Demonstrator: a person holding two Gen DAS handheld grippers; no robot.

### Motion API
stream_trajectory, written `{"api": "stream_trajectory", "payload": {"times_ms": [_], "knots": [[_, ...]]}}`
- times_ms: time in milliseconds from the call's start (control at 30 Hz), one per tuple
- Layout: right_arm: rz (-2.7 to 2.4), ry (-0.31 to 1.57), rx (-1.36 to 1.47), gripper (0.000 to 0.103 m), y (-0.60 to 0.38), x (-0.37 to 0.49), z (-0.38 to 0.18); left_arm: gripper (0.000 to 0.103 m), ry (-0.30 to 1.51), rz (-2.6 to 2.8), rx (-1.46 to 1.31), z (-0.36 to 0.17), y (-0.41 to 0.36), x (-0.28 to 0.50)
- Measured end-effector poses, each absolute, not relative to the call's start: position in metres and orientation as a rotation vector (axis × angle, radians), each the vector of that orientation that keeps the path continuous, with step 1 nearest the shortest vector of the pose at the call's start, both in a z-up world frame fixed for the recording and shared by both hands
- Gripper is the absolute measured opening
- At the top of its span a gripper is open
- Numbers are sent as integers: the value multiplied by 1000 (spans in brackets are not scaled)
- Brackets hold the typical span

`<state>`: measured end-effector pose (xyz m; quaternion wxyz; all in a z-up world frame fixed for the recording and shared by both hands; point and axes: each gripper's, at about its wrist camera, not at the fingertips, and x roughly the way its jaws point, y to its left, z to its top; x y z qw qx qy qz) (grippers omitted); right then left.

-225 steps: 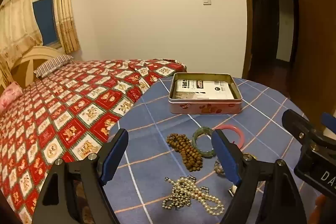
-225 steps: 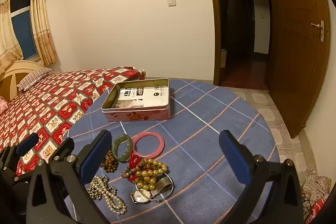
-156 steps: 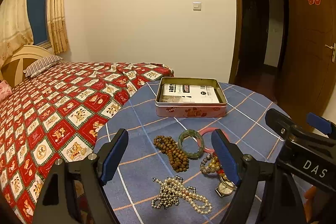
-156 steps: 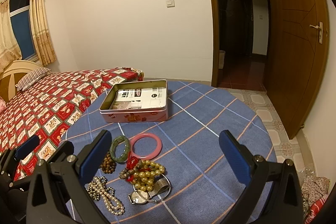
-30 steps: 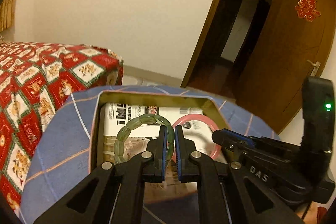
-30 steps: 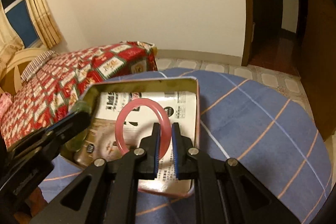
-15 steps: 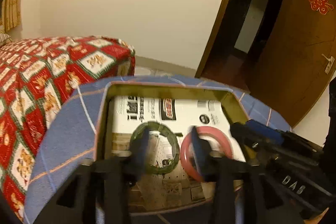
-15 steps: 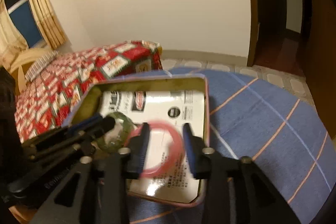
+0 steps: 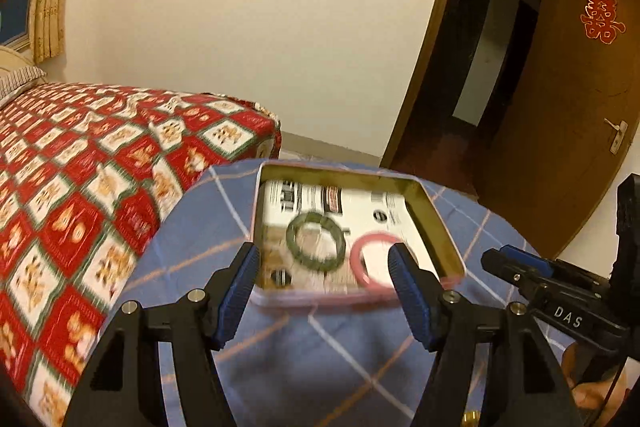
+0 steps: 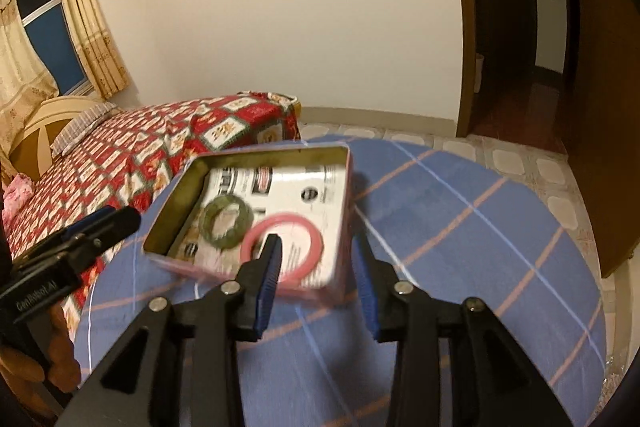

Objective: Organize jewelry
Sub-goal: 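Grasp the brown wooden bead strand with the left tool while the right tool grasps a dark bead bracelet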

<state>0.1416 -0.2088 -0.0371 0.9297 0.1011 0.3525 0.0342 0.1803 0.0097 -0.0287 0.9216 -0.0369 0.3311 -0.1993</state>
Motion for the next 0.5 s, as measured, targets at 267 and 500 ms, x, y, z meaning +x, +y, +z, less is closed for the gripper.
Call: {"api": "stream_trajectory", "payload": {"times_ms": [267,500], "knots": [[126,762,195,40,-199,97,-46,67,713,-374,-38,-47,22,137],[210,839,195,40,-185,73,-62,67,754,-332,-52,-62,45,114]]}}
